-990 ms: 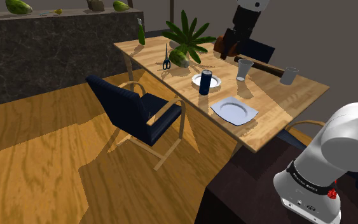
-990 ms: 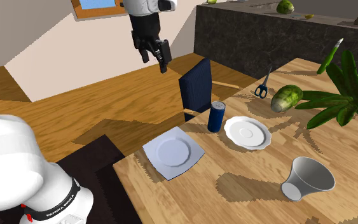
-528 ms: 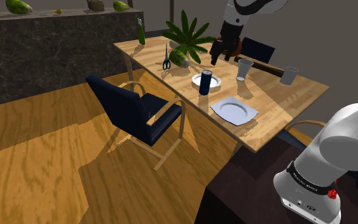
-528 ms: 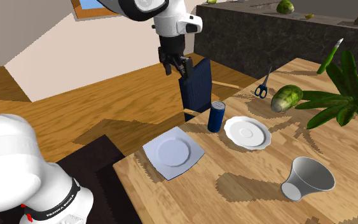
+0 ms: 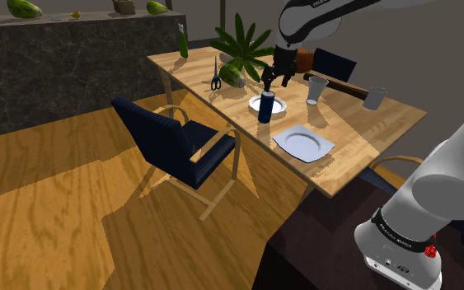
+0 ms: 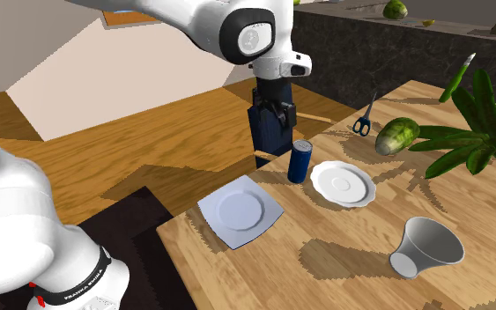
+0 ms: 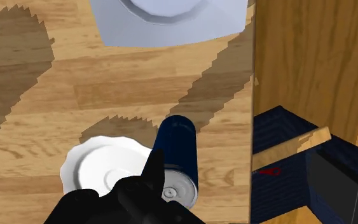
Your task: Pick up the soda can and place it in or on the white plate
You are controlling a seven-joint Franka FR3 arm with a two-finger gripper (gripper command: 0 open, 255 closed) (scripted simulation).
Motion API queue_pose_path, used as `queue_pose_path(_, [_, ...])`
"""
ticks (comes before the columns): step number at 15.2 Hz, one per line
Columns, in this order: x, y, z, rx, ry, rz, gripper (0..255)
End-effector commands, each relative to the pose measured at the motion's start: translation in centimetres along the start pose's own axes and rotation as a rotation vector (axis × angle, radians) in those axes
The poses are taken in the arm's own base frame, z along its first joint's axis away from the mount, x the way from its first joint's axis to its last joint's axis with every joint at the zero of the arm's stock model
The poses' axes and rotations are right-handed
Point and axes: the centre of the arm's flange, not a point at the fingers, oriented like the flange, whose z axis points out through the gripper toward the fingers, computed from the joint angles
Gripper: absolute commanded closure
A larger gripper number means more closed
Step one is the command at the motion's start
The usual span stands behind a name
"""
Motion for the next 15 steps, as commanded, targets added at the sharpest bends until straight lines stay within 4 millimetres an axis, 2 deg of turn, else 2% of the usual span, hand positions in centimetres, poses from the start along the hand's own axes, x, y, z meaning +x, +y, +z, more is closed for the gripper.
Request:
queue_pose_path(1, [1.7, 1.2, 1.9, -0.013, -0.003, 0.023, 0])
queue_pose_path(6, [5.6, 3.9, 6.3, -0.044, -0.011, 0.079, 0])
queue_pose_path(14, [5.7, 4.2, 10.5, -0.045, -0.011, 0.082, 0])
queue_pose_path(15, [5.7, 4.2, 10.5, -0.045, -0.011, 0.082, 0])
